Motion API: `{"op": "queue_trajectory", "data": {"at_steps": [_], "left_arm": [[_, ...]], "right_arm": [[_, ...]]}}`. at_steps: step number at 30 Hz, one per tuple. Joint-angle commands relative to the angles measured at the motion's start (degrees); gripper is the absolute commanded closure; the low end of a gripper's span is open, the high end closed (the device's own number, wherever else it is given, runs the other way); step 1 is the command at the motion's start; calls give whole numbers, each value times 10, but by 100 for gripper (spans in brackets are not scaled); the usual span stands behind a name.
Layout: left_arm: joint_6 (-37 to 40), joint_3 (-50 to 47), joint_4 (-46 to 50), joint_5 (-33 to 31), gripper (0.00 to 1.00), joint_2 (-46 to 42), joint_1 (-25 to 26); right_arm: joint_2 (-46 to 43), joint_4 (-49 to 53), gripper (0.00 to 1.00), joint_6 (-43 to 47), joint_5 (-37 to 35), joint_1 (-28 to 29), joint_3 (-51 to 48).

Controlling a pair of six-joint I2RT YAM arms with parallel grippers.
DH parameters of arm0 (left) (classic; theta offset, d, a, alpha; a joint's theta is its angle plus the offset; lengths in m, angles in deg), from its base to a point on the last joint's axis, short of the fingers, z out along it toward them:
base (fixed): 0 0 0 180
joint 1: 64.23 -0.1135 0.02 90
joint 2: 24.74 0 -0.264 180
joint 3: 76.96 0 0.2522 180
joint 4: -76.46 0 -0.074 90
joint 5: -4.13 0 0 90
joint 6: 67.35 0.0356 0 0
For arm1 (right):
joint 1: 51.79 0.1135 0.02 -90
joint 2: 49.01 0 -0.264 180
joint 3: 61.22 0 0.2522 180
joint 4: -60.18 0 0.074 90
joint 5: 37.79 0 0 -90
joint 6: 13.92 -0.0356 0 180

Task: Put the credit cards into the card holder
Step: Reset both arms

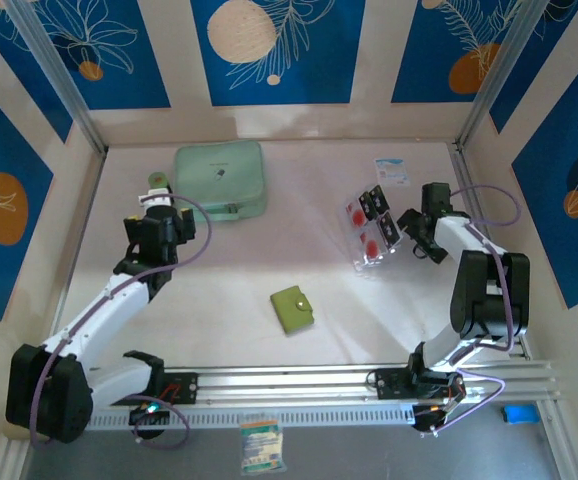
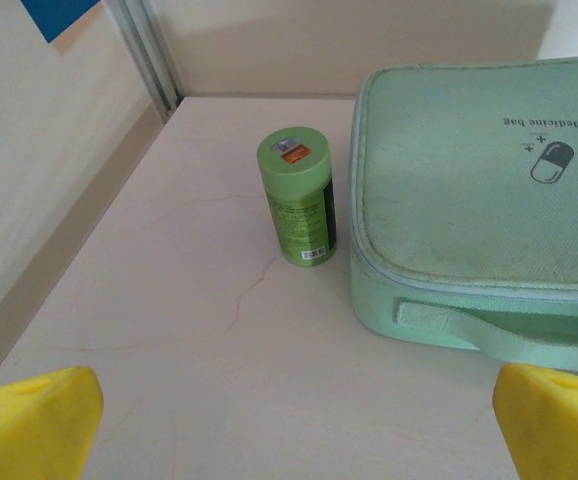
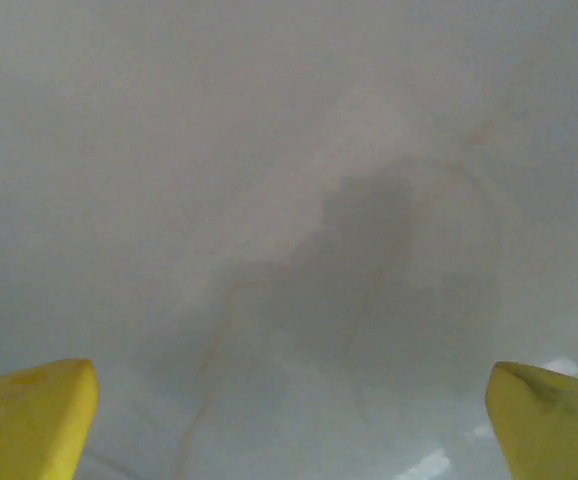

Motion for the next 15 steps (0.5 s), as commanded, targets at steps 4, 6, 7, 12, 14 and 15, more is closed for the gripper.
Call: {"op": "queue_trajectory", "data": {"at_steps": [4, 6, 7, 12, 14, 15], "left_arm": [[11, -5, -29, 27, 0, -4, -19], [14, -5, -31, 33, 0, -2, -22], [16, -4, -32, 37, 0, 0, -25], [21, -8, -42, 51, 0, 2, -36], [23, -14, -52, 55, 0, 6, -41], [25, -16, -56, 57, 0, 9, -44]], "right_arm": [[3, -25, 1, 23, 77, 22, 21], [4, -24, 1, 21, 78, 20, 21], [4, -24, 1, 23, 77, 16, 21], [-7, -13, 1, 19, 72, -33, 26], [-18, -9, 1, 15, 65, -57, 30], [-22, -7, 1, 14, 62, -66, 33]]}}
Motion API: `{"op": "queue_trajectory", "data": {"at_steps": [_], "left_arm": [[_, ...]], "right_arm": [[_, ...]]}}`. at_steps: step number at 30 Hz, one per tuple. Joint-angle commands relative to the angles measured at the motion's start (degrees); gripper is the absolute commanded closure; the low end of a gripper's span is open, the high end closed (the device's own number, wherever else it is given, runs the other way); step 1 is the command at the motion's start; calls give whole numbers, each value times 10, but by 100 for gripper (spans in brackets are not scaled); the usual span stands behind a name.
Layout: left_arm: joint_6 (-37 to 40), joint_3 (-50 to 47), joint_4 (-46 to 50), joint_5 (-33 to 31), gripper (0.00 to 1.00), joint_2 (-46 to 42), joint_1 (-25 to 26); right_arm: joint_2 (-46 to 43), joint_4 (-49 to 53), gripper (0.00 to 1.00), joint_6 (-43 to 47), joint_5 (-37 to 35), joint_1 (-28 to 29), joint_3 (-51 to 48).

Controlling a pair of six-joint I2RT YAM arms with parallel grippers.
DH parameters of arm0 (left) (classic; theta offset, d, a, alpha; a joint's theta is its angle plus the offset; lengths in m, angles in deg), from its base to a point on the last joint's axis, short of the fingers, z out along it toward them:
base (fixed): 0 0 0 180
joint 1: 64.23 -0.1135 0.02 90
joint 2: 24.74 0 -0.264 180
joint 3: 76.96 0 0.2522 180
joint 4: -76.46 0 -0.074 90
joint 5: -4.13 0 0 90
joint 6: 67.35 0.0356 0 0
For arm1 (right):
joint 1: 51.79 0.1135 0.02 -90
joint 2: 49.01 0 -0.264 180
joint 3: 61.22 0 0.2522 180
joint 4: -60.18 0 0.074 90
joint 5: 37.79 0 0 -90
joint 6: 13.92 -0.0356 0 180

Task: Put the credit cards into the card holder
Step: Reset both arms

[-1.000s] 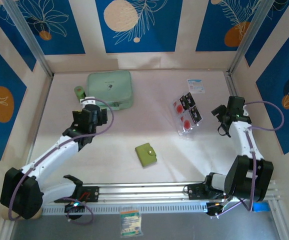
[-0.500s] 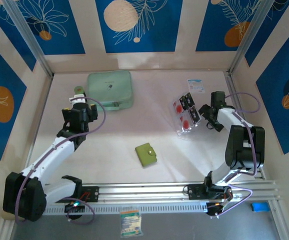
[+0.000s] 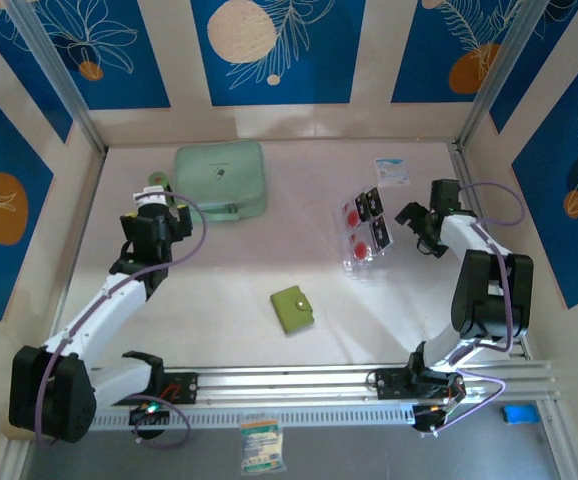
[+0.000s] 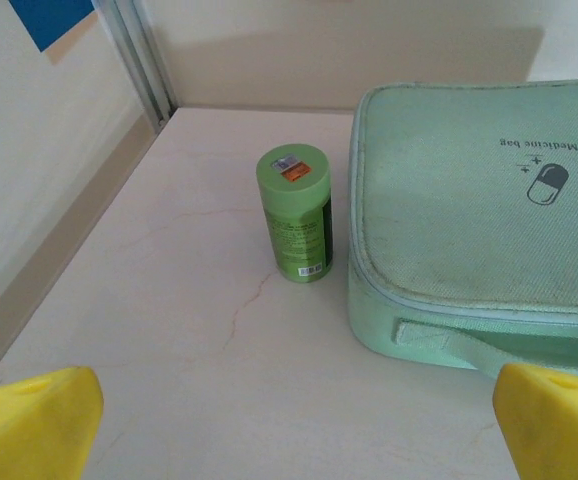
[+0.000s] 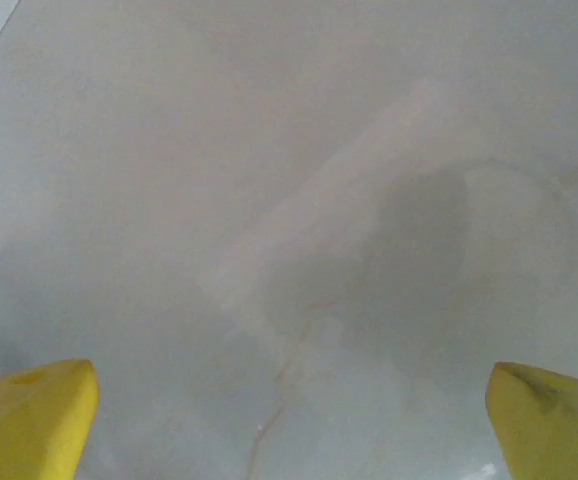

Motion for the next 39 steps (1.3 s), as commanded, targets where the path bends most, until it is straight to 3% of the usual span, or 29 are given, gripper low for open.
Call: {"op": "queue_trajectory", "data": {"at_steps": [1, 7, 13, 18, 24, 33, 39], "left_arm": [[11, -15, -33, 17, 0, 12, -15], [27, -38, -95, 32, 0, 61, -34], [57, -69, -194, 57, 0, 110, -52], [73, -86, -249, 78, 0, 146, -62], [82, -115, -309, 100, 0, 175, -68], [95, -124, -364, 133, 0, 208, -72], [106, -160, -467, 158, 0, 243, -73]], "right_arm": [[-25, 14, 1, -2, -7, -30, 26], [-36, -18, 1, -6, -69, -44, 31], [-60, -168, 1, 96, -133, -10, -28], [-68, -295, 1, 165, -95, 7, -87], [-81, -375, 1, 223, -82, 39, -141], [-115, -382, 1, 260, -73, 72, -173], [-143, -401, 1, 262, -73, 79, -212]]}}
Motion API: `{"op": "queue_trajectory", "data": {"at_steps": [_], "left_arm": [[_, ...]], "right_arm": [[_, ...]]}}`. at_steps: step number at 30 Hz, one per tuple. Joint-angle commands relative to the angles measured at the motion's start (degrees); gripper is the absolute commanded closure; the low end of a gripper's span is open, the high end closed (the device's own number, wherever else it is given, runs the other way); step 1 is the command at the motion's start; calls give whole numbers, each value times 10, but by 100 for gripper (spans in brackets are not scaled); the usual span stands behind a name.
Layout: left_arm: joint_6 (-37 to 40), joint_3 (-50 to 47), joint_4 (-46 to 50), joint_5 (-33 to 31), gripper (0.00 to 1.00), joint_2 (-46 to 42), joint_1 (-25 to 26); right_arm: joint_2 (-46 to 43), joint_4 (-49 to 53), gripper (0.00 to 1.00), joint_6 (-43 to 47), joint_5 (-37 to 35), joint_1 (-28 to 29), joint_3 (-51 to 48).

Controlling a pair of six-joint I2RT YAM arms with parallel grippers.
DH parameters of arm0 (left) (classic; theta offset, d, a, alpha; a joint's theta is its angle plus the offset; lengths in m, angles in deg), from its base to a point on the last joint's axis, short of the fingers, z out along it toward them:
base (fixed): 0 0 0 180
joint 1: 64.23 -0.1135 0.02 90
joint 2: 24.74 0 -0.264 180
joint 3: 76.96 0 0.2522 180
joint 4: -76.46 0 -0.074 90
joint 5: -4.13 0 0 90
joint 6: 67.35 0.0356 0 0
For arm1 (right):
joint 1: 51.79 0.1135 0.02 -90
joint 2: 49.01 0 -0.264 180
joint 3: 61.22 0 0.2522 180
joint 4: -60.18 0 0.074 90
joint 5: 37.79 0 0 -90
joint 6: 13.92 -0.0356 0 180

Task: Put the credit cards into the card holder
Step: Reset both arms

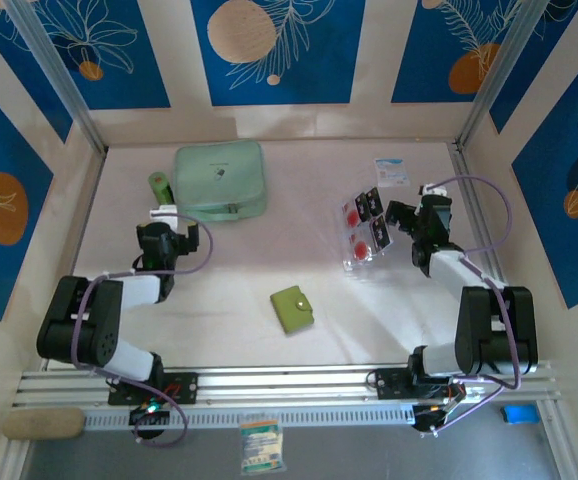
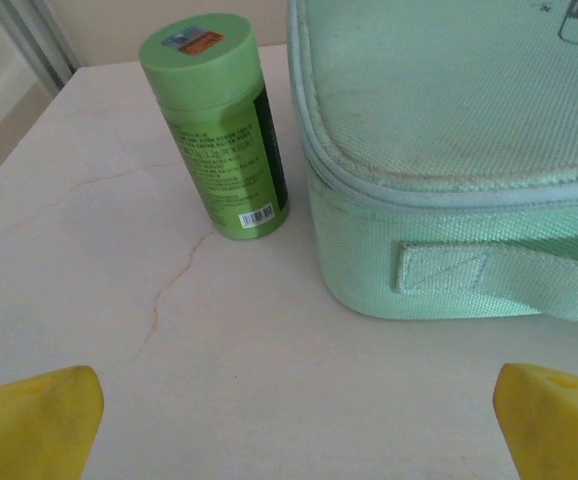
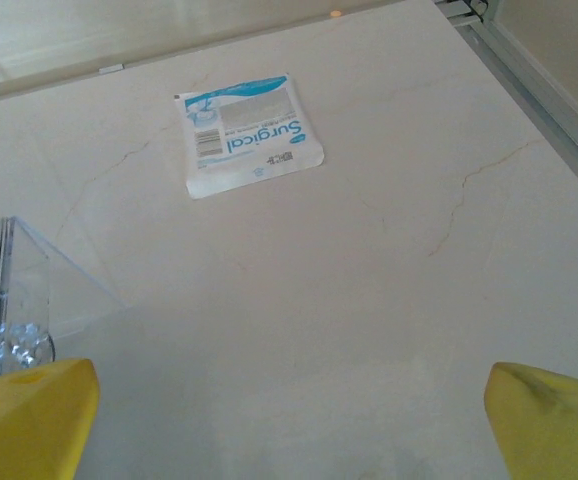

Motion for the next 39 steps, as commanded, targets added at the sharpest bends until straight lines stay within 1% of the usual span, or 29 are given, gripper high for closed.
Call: {"op": "queue_trajectory", "data": {"at_steps": [1, 4, 7, 10, 14, 18, 20, 21, 22, 24, 26, 27, 29, 32, 34, 35, 37, 39], "left_arm": [[15, -26, -99, 30, 0, 28, -8], [17, -36, -126, 36, 0, 41, -8], [17, -37, -128, 36, 0, 42, -8], [17, -39, -135, 38, 0, 45, -8], [16, -40, -134, 38, 0, 45, -8], [17, -39, -135, 38, 0, 45, -8], [17, -39, -134, 38, 0, 45, -8], [16, -39, -134, 38, 0, 45, -9], [16, -39, -133, 39, 0, 45, -9], [16, -39, -133, 40, 0, 45, -9], [16, -38, -132, 40, 0, 44, -9], [16, -38, -132, 42, 0, 45, -9], [16, -37, -131, 44, 0, 45, -10], [16, -37, -130, 46, 0, 45, -11], [15, -37, -131, 46, 0, 45, -11], [16, -37, -130, 46, 0, 45, -12], [15, -37, -130, 46, 0, 45, -12], [15, -36, -129, 47, 0, 45, -12]], "right_arm": [[-21, -32, 1, 11, 10, 0, -26], [-27, -69, 1, 3, 17, -5, -60], [-30, -127, 1, -5, -1, -5, -100], [-27, -162, 1, -15, -23, -5, -126], [-30, -162, 1, -22, -32, -6, -128], [-34, -155, 1, -51, -67, -10, -130], [-35, -172, 0, -53, -42, -17, -138], [-34, -203, 0, -56, -14, -22, -152], [-25, -255, 0, -59, 1, -25, -172], [5, -340, 0, -44, 8, -17, -196], [7, -322, 0, -20, 13, 0, -185], [19, -342, 0, -7, 22, 6, -186], [28, -341, 0, 15, 39, 17, -180], [49, -369, 0, 42, 57, 32, -182], [91, -445, 0, 56, 54, 41, -198], [101, -468, 0, 57, 52, 44, -200], [77, -393, 1, 54, 55, 43, -183], [91, -399, 1, 55, 59, 40, -173]]}}
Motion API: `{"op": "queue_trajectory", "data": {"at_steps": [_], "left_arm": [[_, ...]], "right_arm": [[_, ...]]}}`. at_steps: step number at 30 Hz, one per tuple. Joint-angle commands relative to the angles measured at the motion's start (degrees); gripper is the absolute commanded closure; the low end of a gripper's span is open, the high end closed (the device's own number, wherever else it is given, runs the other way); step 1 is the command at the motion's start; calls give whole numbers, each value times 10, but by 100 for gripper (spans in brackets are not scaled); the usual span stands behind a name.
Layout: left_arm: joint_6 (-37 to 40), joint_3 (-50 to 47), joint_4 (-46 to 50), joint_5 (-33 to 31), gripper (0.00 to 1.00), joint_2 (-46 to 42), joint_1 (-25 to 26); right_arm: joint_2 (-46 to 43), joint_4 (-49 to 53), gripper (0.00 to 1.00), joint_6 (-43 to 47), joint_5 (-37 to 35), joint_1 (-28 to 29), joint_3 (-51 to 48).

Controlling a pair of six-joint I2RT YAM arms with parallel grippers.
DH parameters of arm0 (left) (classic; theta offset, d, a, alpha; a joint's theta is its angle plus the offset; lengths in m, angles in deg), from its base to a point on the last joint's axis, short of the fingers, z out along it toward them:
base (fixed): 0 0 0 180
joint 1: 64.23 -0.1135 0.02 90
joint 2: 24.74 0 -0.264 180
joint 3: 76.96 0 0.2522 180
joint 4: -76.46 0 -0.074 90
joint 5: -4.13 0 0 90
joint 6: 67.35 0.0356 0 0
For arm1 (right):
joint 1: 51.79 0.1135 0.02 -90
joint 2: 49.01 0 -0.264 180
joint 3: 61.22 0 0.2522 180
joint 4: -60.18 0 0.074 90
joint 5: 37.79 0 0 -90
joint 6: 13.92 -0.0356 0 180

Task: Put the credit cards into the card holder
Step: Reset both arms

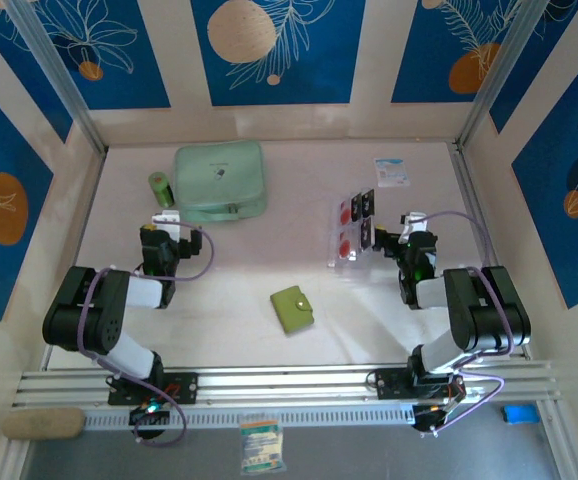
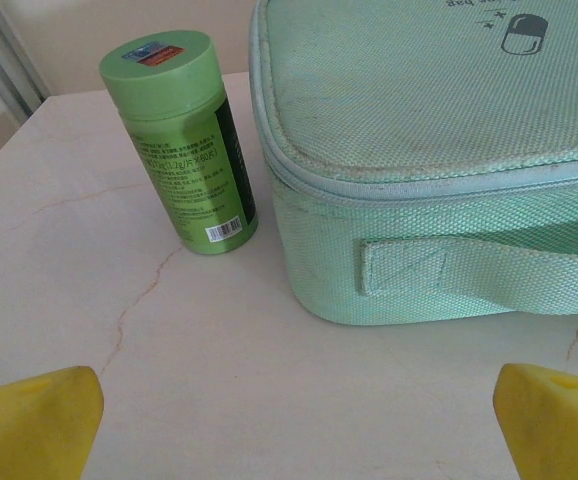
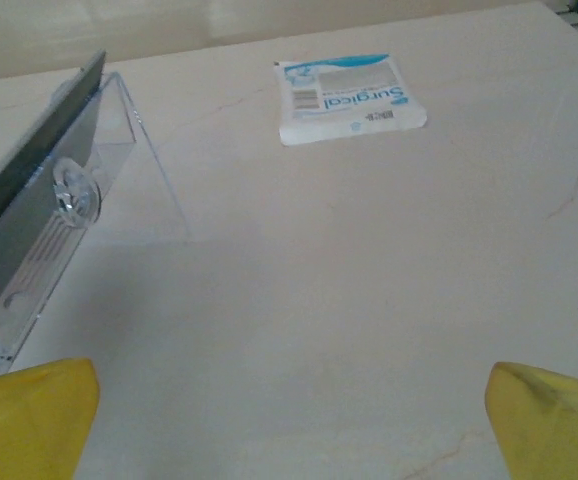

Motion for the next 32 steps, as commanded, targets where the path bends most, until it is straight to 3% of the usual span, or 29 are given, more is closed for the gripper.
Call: {"op": "queue_trajectory", "data": {"at_steps": [1, 4, 32], "left_arm": [[3, -2, -13, 11, 0, 5, -8], [3, -1, -12, 11, 0, 6, -9], [-1, 6, 1, 18, 0, 9, -13]], "right_arm": [[1, 2, 1, 20, 14, 0, 27], [6, 55, 1, 15, 20, -5, 56], [4, 49, 1, 15, 30, -8, 52]]}}
